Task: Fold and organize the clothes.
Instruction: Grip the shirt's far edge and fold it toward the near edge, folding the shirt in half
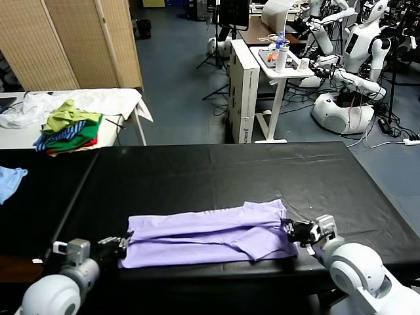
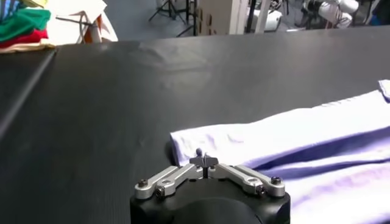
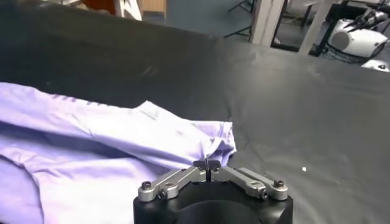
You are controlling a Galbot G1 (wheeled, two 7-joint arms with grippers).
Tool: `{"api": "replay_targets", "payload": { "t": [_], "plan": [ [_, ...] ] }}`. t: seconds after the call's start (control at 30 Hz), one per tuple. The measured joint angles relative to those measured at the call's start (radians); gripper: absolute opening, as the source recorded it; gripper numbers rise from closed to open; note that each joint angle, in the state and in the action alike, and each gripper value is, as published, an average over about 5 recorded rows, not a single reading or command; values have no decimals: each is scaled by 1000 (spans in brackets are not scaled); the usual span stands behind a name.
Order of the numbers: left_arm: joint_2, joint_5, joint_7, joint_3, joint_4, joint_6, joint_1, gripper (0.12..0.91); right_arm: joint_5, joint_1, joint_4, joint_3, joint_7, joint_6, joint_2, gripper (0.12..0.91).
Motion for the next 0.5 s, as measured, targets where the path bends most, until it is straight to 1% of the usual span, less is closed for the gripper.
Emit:
{"api": "replay_targets", "payload": {
  "t": [0.07, 0.1, 0.17, 0.2, 0.23, 0.3, 0.33, 0.4, 0.43, 0.5],
  "plan": [
    [-4, 2, -8, -4, -9, 8, 5, 310, 10, -7, 9, 12, 0, 0, -4, 526],
    [-7, 3, -12, -7, -14, 12, 7, 382, 15, -11, 15, 19, -1, 0, -4, 602],
    [-11, 8, -17, -10, -24, 17, 12, 496, 23, -20, 25, 38, -1, 0, 0, 715],
    [-13, 11, -18, -13, -29, 17, 14, 572, 25, -23, 28, 50, -1, 0, 4, 770],
    [-15, 15, -19, -16, -35, 16, 14, 629, 24, -25, 29, 61, 2, 0, 10, 818],
    [-21, 22, -23, -23, -41, 6, 11, 754, 21, -22, 23, 77, 12, 0, 27, 878],
    [-24, 23, -26, -27, -41, -4, 6, 807, 19, -17, 16, 81, 19, 0, 37, 890],
    [-32, 19, -34, -32, -35, -24, -10, 878, 15, -3, -2, 82, 32, 0, 61, 904],
    [-36, 15, -38, -32, -30, -34, -22, 895, 11, 7, -14, 80, 37, 1, 75, 905],
    [-43, 5, -41, -27, -16, -48, -50, 903, -2, 29, -40, 71, 41, 7, 103, 907]
  ]
}}
